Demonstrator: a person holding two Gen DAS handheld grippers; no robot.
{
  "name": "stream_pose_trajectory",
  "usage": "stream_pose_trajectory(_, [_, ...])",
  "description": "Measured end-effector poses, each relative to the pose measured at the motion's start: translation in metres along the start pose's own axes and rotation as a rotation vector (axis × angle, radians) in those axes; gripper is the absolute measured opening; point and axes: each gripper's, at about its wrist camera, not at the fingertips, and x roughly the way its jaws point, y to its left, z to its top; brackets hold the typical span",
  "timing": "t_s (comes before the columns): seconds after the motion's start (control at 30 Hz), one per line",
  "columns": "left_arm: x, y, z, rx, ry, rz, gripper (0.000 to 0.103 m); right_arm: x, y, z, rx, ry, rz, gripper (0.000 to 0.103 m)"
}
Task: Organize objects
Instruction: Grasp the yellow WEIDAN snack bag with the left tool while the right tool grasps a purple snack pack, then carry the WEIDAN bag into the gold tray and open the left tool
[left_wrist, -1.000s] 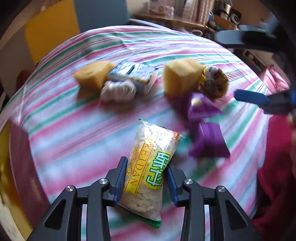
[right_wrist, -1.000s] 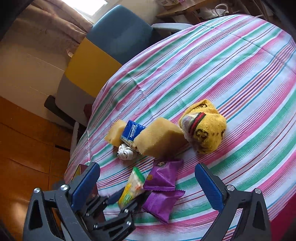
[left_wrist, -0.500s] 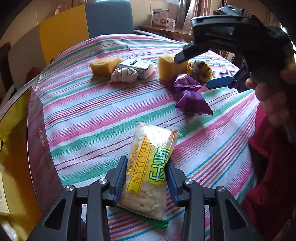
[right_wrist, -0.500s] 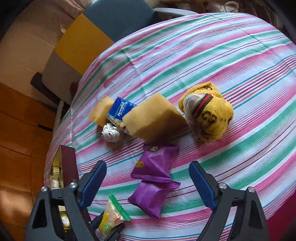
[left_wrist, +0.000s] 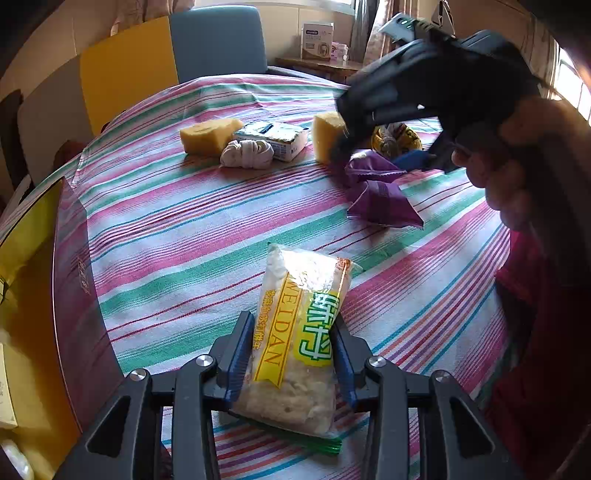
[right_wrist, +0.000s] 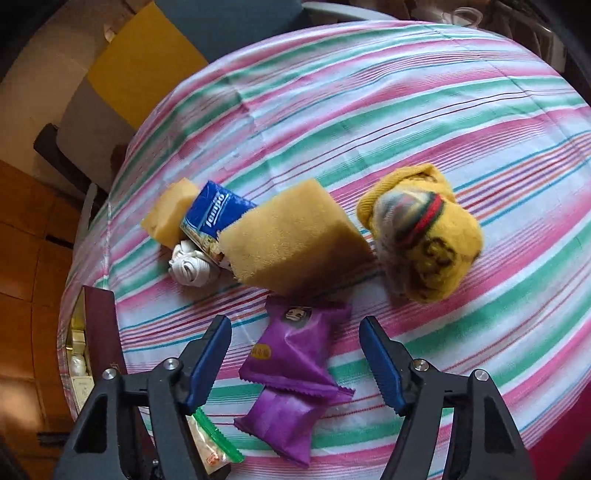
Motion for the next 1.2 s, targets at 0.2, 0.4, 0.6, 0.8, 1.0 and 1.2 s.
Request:
stream_pose_trajectory(0.2, [0.000,0.000,-0.001,-0.003,-0.009,0.001,0.040,0.009,0.014,-0.004,-0.140,0.018,-0.079,0.037])
stream_pose_trajectory(0.4, [0.000,0.001,-0.001,-0.003,-0.011,-0.002,0.040,0.011,0.005,-0.005,-0.112,0.048,-0.050,0.038])
stream_pose_trajectory(0.6, [-0.002,0.000,-0.003,-0.008,-0.016,-0.003,0.041,0.012,0.006,-0.005,-0.107,0.045,-0.043,0.038])
stream_pose_trajectory(0.8, [-0.002,0.000,-0.004,-0.013,-0.021,-0.003,0.041,0.011,0.015,-0.008,-0.156,0.039,-0.078,0.038])
stream_pose_trajectory(1.0, [-0.004,0.000,-0.003,-0.016,-0.028,-0.003,0.039,0.014,0.031,-0.015,-0.271,0.034,-0.171,0.036])
stream_pose_trajectory(1.2, [-0.041,0.009,0.004,-0.069,-0.074,-0.080,0.039,0.013,0.035,-0.016,-0.301,0.027,-0.192,0.036])
